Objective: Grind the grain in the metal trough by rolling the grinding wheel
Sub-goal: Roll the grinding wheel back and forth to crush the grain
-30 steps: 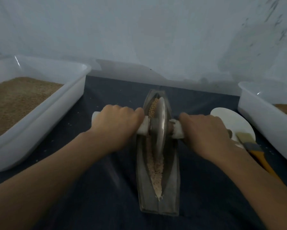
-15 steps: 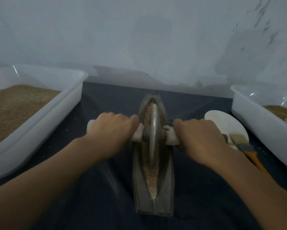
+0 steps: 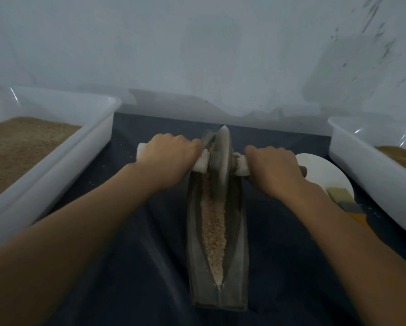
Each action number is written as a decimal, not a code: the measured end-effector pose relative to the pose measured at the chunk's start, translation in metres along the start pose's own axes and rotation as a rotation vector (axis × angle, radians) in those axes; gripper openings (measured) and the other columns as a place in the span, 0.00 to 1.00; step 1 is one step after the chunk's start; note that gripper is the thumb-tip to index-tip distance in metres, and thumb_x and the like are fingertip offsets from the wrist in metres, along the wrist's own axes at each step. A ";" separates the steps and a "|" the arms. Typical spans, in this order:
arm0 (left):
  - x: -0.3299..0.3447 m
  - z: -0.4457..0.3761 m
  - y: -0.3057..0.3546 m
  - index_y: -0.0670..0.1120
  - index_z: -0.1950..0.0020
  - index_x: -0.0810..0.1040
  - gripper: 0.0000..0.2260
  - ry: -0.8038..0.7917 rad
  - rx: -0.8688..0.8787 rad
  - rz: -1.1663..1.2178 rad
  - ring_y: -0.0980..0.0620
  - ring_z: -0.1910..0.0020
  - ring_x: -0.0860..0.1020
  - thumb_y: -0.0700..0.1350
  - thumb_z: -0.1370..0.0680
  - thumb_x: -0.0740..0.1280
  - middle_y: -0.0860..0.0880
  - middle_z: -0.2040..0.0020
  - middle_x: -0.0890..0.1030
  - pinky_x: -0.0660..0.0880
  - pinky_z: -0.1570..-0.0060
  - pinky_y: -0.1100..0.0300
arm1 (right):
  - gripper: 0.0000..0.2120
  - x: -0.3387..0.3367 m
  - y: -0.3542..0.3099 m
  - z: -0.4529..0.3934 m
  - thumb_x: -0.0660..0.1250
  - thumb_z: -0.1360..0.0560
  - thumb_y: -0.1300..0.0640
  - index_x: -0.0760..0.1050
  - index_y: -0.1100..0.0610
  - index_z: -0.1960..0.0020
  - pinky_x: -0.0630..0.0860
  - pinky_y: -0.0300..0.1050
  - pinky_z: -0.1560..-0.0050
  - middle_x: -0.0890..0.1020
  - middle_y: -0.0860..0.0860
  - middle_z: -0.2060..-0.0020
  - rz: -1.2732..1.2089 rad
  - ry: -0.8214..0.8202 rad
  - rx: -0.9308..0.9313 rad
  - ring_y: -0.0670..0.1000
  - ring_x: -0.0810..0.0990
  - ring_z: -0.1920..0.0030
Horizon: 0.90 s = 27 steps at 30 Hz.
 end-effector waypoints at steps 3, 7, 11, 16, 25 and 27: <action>-0.002 -0.001 0.000 0.48 0.57 0.59 0.14 -0.018 0.004 0.005 0.44 0.70 0.69 0.42 0.28 0.66 0.48 0.62 0.76 0.58 0.72 0.54 | 0.15 0.000 -0.001 0.004 0.68 0.28 0.49 0.61 0.52 0.57 0.57 0.45 0.70 0.63 0.47 0.72 -0.001 0.025 -0.004 0.52 0.65 0.72; -0.016 0.028 0.010 0.50 0.55 0.55 0.17 -0.066 0.001 0.061 0.45 0.66 0.72 0.45 0.27 0.66 0.50 0.58 0.76 0.60 0.69 0.53 | 0.16 -0.018 -0.010 0.029 0.68 0.28 0.49 0.60 0.51 0.57 0.56 0.44 0.72 0.62 0.46 0.71 0.000 -0.006 -0.043 0.49 0.63 0.73; -0.043 0.071 0.024 0.50 0.56 0.59 0.23 -0.005 0.105 0.022 0.47 0.71 0.75 0.43 0.36 0.74 0.51 0.65 0.74 0.57 0.73 0.56 | 0.22 -0.037 -0.020 0.071 0.73 0.34 0.49 0.58 0.49 0.58 0.58 0.44 0.71 0.74 0.48 0.69 0.049 -0.017 -0.136 0.52 0.70 0.72; -0.041 0.072 0.024 0.50 0.56 0.60 0.21 -0.037 0.081 0.044 0.50 0.70 0.70 0.42 0.34 0.73 0.54 0.65 0.70 0.60 0.72 0.56 | 0.24 -0.035 -0.019 0.073 0.72 0.34 0.50 0.55 0.49 0.58 0.55 0.44 0.72 0.78 0.48 0.66 0.093 0.007 -0.122 0.52 0.77 0.69; -0.005 0.005 0.005 0.49 0.55 0.58 0.15 0.004 -0.051 0.015 0.44 0.61 0.78 0.43 0.27 0.66 0.50 0.57 0.78 0.62 0.68 0.54 | 0.18 0.000 0.002 -0.002 0.70 0.29 0.50 0.59 0.53 0.57 0.60 0.45 0.70 0.76 0.50 0.67 0.041 0.057 0.010 0.53 0.65 0.71; -0.006 0.001 0.006 0.49 0.55 0.58 0.15 0.004 -0.052 0.005 0.44 0.60 0.78 0.42 0.27 0.67 0.50 0.57 0.78 0.62 0.68 0.54 | 0.18 0.001 0.003 -0.002 0.69 0.29 0.48 0.60 0.53 0.57 0.61 0.45 0.69 0.75 0.49 0.67 0.033 0.057 0.018 0.53 0.66 0.71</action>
Point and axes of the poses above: each hand's wrist, its own z-axis away from the middle knuckle, its own x-axis out of the palm, y = z × x, the point moved 4 cm from there along -z, towards the middle knuckle
